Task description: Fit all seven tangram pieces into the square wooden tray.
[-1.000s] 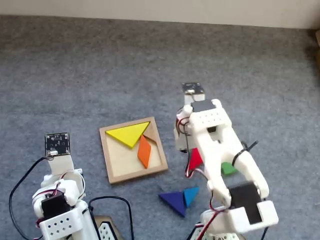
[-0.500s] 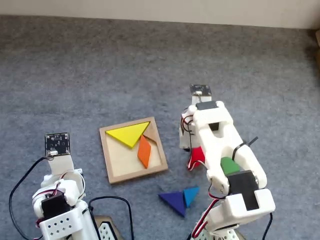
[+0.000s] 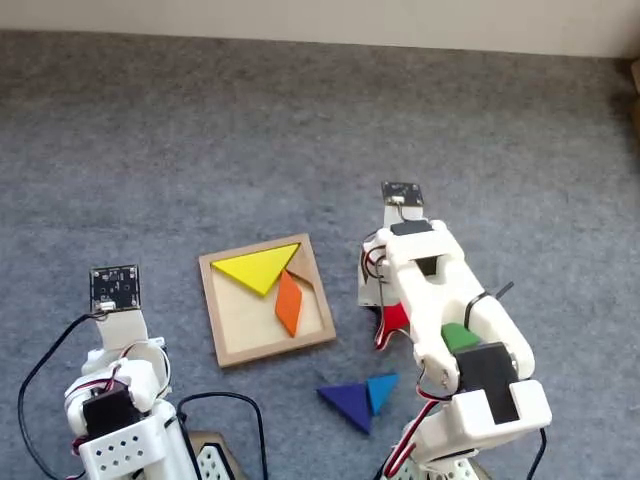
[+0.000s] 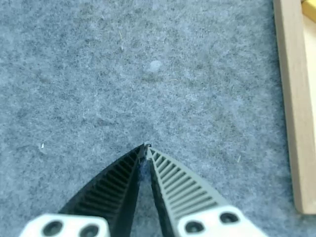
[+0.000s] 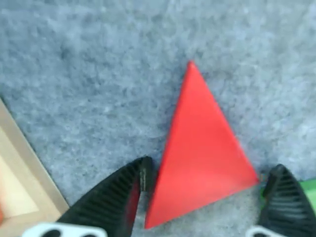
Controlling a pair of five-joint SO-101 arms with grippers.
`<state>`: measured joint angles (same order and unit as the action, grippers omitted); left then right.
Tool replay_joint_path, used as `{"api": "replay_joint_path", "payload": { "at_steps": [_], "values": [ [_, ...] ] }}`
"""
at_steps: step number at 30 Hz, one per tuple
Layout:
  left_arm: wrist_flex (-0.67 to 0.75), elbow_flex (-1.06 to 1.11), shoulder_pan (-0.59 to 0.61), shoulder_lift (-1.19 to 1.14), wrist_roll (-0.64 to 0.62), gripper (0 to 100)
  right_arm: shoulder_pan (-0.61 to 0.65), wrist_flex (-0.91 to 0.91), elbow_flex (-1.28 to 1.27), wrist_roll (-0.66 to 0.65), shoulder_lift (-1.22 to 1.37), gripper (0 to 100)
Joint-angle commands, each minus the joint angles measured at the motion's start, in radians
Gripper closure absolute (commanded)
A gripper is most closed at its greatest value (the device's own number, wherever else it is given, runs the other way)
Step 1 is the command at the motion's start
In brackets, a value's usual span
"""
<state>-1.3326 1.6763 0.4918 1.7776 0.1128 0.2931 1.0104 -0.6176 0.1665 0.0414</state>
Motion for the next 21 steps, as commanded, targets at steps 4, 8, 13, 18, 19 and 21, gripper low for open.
{"api": "replay_joint_path", "payload": {
  "at_steps": [4, 8, 13, 18, 19, 21],
  "values": [
    [-0.003, 0.021, 0.010, 0.041, 0.006, 99, 0.018, -0.070, -0.002, 0.002, -0.013, 73.5],
    [-0.003, 0.021, 0.010, 0.041, 0.006, 99, 0.018, -0.067, -0.004, 0.000, -0.021, 73.8],
    [-0.003, 0.021, 0.010, 0.041, 0.006, 99, 0.019, -0.027, 0.002, -0.058, -0.022, 76.9],
    [-0.003, 0.021, 0.010, 0.041, 0.006, 99, 0.019, -0.008, 0.007, -0.063, -0.022, 82.7],
    [-0.003, 0.021, 0.010, 0.041, 0.006, 99, 0.024, -0.008, 0.007, -0.063, -0.022, 82.7],
    [-0.003, 0.021, 0.010, 0.041, 0.006, 99, 0.028, -0.004, 0.007, -0.063, -0.024, 82.7]
  ]
}}
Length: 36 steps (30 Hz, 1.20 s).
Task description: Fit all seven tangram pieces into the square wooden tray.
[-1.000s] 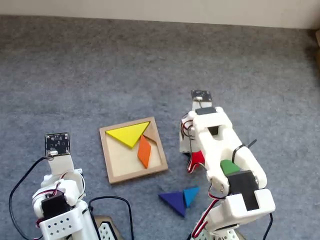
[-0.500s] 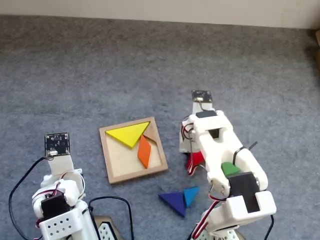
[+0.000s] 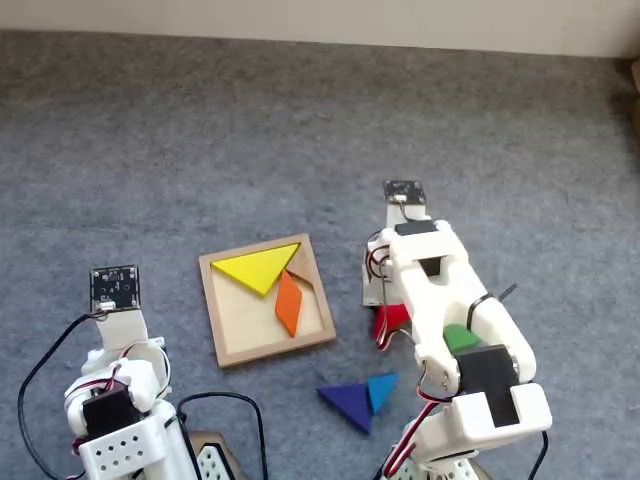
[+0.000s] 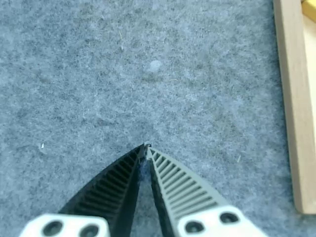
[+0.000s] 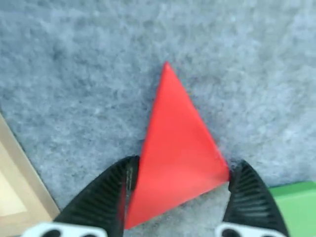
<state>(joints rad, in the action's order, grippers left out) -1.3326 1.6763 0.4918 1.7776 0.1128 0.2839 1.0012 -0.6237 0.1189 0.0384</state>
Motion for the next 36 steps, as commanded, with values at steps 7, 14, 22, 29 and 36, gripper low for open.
{"api": "replay_joint_path", "payload": {
  "at_steps": [7, 14, 22, 29, 36],
  "values": [
    [-0.003, 0.021, 0.010, 0.041, 0.006, 99, 0.041, 0.058, 0.010, -0.015, -0.170, 83.0],
    [-0.003, 0.021, 0.010, 0.041, 0.006, 99, 0.173, 0.137, 0.012, -0.012, -0.308, 83.0],
    [-0.003, 0.021, 0.010, 0.041, 0.006, 99, 0.186, 0.140, 0.012, -0.008, -0.320, 81.9],
    [-0.003, 0.021, 0.010, 0.041, 0.006, 99, 0.111, 0.134, 0.004, 0.044, -0.298, 66.3],
    [-0.003, 0.021, 0.010, 0.041, 0.006, 99, 0.110, 0.091, 0.073, 0.049, -0.054, 66.1]
  ]
}}
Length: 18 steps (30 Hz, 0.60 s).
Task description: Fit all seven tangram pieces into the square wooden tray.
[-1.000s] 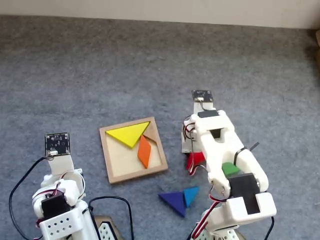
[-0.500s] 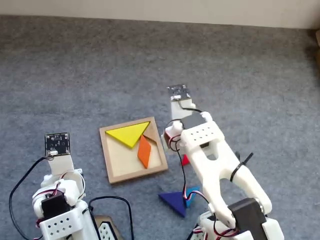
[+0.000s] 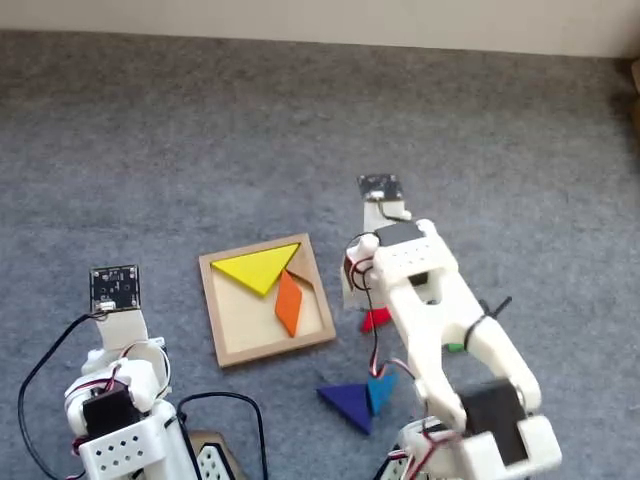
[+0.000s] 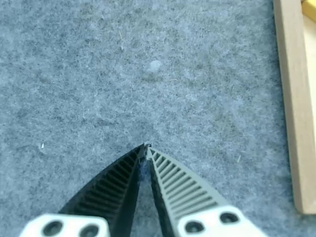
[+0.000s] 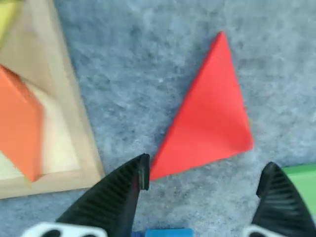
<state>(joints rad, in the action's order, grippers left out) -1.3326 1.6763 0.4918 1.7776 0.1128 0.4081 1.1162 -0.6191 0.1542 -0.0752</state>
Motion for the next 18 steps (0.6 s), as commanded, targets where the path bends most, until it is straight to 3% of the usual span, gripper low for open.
{"api": "replay_joint_path", "payload": {
  "at_steps": [1, 10, 15, 18],
  "values": [
    [-0.003, 0.021, 0.010, 0.041, 0.006, 99, -0.016, -0.024, 0.084, 0.014, 0.088, 66.1],
    [-0.003, 0.021, 0.010, 0.041, 0.006, 99, -0.012, -0.028, 0.113, 0.014, 0.162, 66.8],
    [-0.003, 0.021, 0.010, 0.041, 0.006, 99, -0.016, -0.030, 0.116, 0.005, 0.156, 78.1],
    [-0.003, 0.021, 0.010, 0.041, 0.006, 99, -0.016, -0.030, 0.119, -0.035, 0.156, 80.0]
  ]
}}
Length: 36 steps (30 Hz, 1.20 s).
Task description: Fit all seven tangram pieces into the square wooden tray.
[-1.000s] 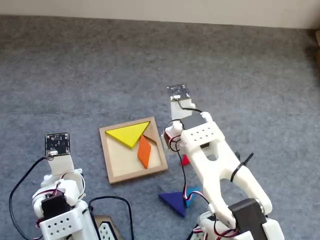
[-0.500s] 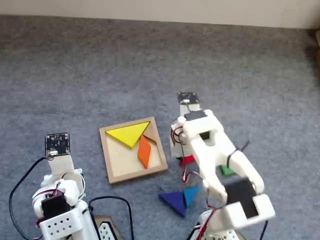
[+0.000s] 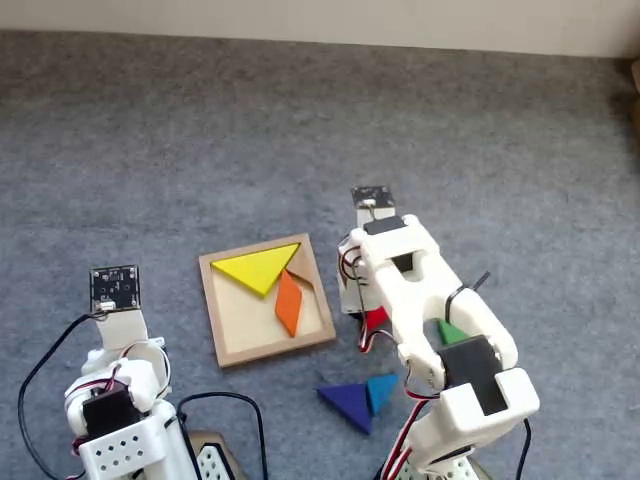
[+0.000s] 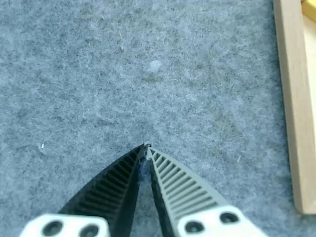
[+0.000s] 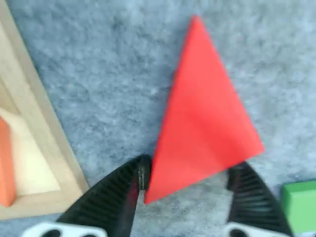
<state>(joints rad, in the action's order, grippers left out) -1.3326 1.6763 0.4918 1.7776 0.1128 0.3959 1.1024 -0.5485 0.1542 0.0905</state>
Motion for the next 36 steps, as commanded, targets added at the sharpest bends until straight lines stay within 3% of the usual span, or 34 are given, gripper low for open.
{"api": "replay_joint_path", "payload": {
  "at_steps": [1, 5, 10, 12, 23, 30, 36],
  "values": [
    [-0.003, 0.021, 0.010, 0.041, 0.006, 99, -0.005, -0.016, 0.048, -0.035, -0.010, 80.0],
    [-0.003, 0.021, 0.010, 0.041, 0.006, 99, -0.005, -0.012, 0.050, -0.035, -0.010, 78.0],
    [-0.003, 0.021, 0.010, 0.041, 0.006, 99, -0.018, 0.035, 0.104, -0.035, -0.005, 62.7],
    [-0.003, 0.021, 0.010, 0.041, 0.006, 99, -0.025, 0.062, 0.136, -0.041, -0.004, 60.8],
    [-0.003, 0.021, 0.010, 0.041, 0.006, 99, 0.005, -0.038, 0.165, -0.044, 0.005, 60.7],
    [-0.003, 0.021, 0.010, 0.041, 0.006, 99, -0.008, -0.044, 0.153, -0.044, 0.160, 62.1],
    [-0.003, 0.021, 0.010, 0.041, 0.006, 99, -0.016, -0.039, 0.148, -0.044, 0.142, 68.6]
  ]
}}
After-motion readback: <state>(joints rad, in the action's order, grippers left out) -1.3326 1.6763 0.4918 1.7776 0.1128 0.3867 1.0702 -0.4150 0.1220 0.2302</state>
